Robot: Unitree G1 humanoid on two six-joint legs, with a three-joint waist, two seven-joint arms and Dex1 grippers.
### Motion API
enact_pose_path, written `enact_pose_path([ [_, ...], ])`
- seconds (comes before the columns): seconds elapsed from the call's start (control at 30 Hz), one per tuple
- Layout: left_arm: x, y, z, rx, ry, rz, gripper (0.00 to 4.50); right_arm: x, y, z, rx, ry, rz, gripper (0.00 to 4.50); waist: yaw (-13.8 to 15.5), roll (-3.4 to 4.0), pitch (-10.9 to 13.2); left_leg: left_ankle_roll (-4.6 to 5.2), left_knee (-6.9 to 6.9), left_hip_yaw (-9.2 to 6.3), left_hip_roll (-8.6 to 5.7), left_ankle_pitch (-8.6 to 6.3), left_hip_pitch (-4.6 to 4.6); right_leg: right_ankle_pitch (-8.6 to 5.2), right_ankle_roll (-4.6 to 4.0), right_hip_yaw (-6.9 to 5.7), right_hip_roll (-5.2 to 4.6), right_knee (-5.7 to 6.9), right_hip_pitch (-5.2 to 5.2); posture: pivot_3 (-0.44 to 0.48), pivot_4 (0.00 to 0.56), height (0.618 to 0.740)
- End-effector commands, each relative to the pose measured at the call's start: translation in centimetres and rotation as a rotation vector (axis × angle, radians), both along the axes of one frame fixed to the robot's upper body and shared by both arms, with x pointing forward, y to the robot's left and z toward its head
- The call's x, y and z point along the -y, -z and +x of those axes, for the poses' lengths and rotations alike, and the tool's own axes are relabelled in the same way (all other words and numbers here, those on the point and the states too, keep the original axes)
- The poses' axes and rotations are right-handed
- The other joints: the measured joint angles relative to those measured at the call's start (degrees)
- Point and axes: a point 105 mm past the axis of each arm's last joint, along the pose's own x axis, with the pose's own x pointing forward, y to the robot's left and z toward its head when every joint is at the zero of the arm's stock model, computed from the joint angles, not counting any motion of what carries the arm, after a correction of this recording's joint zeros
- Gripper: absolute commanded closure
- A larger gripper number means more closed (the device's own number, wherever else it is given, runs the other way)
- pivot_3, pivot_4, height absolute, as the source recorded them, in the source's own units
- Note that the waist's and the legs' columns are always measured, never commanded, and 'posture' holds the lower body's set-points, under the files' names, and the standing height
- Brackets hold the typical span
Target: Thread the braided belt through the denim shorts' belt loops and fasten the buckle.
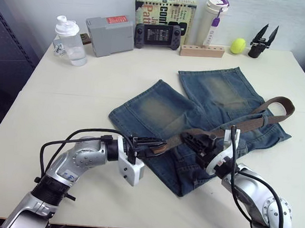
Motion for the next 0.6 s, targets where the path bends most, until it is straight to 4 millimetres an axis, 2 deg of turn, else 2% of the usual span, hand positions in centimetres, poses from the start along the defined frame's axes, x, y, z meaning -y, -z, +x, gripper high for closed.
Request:
enact_pose_path([
  [0.03,-0.2,0.2,-0.7,-0.090,-0.001,-0.011,1.08,0.4,-1.1,0.0,0.050,0.027,0.013,4.50,0.00,0.00,0.00,0.00,0.00,0.00,-0.01,0.00,0.00,0.00,0.00,0.00,0.00,0.00,-0.01,0.000,0.150,0.726],
  [0.07,-0.6,-0.1,-0.8,-0.145,-0.021,-0.050,0.75,1.1,-1.2,0.1,0.059,0.051,0.017,4.50,0.01,0.00,0.00,0.00,0.00,0.01,0.00,0.00,0.00,0.00,0.00,0.01,0.00,0.01,-0.01,0.000,0.150,0.726],
  [0.13,-1.2,0.0,-0.9,-0.247,-0.056,-0.090,0.75,2.3,-1.5,0.3,0.074,0.087,0.024,4.50,0.02,0.00,0.00,0.00,0.00,0.01,0.00,0.00,-0.01,0.00,0.00,0.01,0.00,0.00,-0.01,0.000,0.150,0.726],
  [0.3,-2.6,1.1,-2.7,-0.527,-0.093,-0.121,0.75,5.2,-1.4,0.8,0.075,0.169,0.005,4.50,-0.01,0.02,0.01,0.04,0.00,-0.27,0.06,-0.02,0.01,-0.01,-0.01,0.13,-0.04,0.01,-0.03,0.000,0.150,0.726],
  [0.43,-3.0,0.8,-2.9,-0.581,-0.136,-0.157,0.75,6.6,-1.3,1.0,0.070,0.192,-0.013,4.50,0.11,0.03,0.02,0.04,0.00,-0.38,0.04,-0.02,0.02,-0.01,-0.01,0.17,-0.04,0.02,-0.02,0.000,0.150,0.726],
  [0.6,-2.9,0.6,-2.9,-0.588,-0.155,-0.171,0.75,7.1,-0.9,1.5,0.069,0.197,-0.057,4.50,0.03,0.07,0.00,0.04,-0.02,-0.34,0.02,-0.02,0.02,-0.01,-0.02,0.18,-0.01,0.02,-0.04,0.000,0.150,0.726],
])
